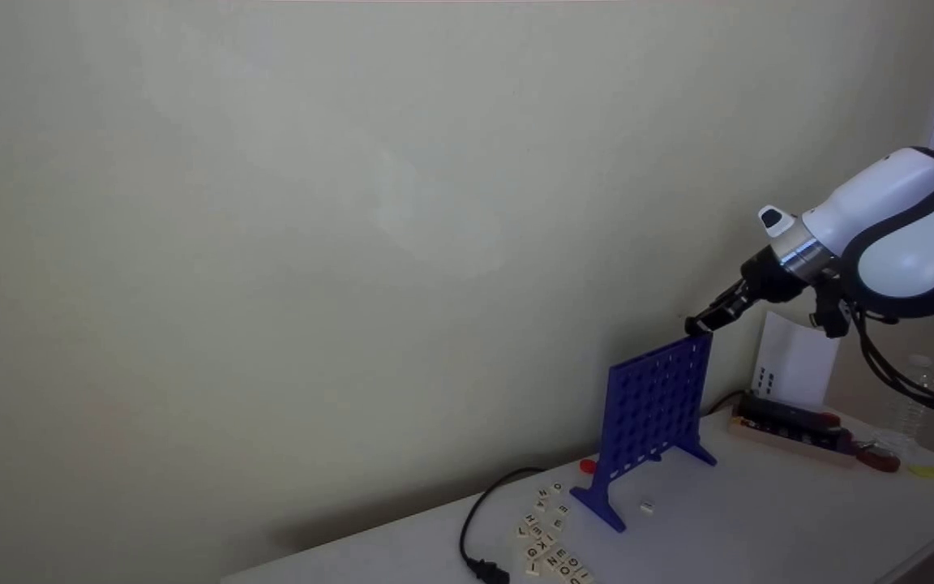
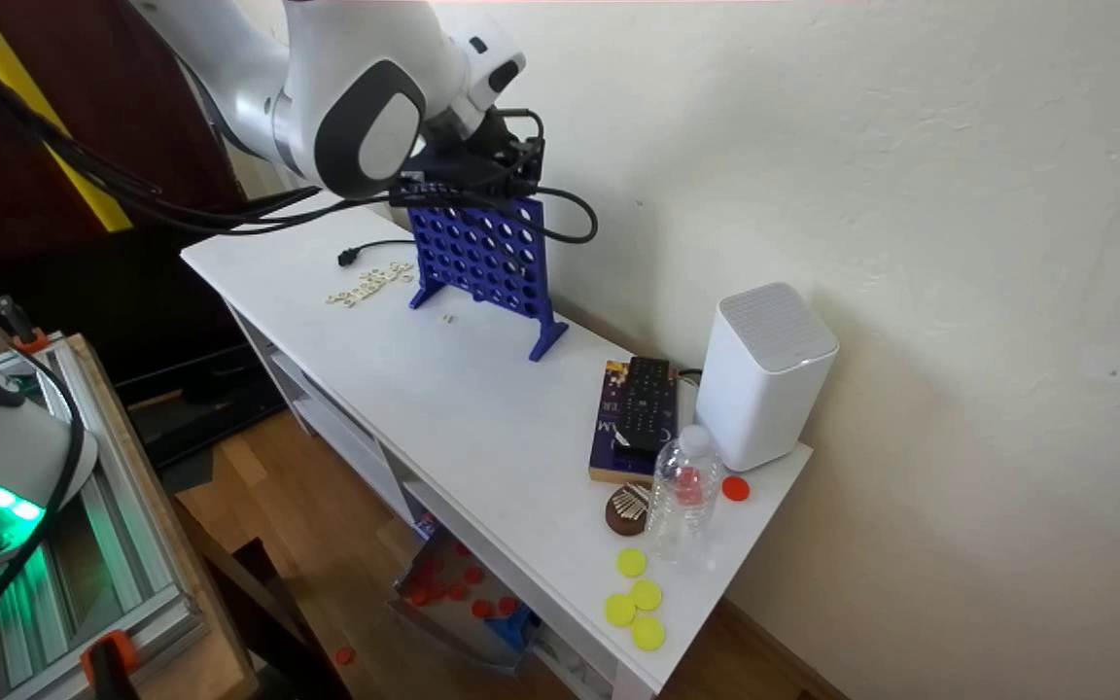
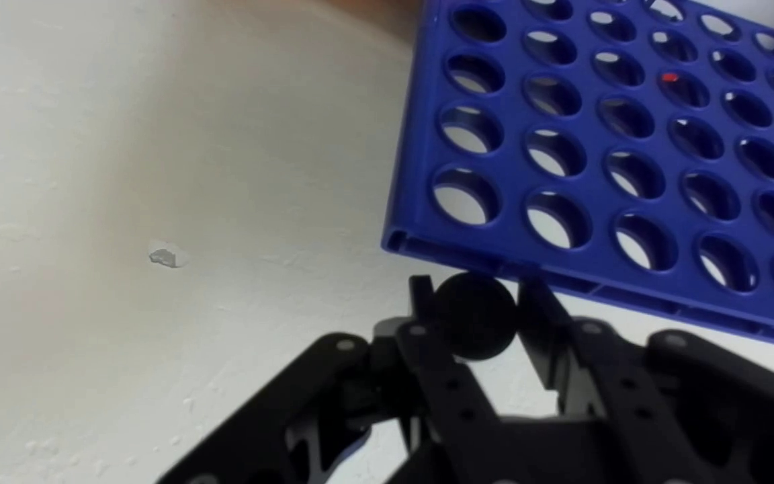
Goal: Put the black chip in the blue gameboard.
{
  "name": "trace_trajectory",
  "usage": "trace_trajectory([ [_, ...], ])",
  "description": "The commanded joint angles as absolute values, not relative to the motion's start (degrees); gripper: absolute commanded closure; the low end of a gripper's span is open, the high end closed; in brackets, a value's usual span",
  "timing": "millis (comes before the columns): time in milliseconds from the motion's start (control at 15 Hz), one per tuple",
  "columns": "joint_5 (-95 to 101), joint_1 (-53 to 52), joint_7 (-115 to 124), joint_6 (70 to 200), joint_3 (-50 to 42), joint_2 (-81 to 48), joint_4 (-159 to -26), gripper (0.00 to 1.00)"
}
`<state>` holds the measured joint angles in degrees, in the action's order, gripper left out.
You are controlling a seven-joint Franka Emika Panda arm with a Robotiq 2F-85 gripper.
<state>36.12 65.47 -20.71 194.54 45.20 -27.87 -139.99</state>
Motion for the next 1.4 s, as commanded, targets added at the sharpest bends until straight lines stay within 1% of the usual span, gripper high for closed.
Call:
trace_trajectory([
  [0,36.2,66.2,-20.6,197.3,45.4,-27.8,-140.5,0.90],
  [1333,35.2,66.8,-16.7,194.3,46.4,-26.1,-141.4,0.90],
])
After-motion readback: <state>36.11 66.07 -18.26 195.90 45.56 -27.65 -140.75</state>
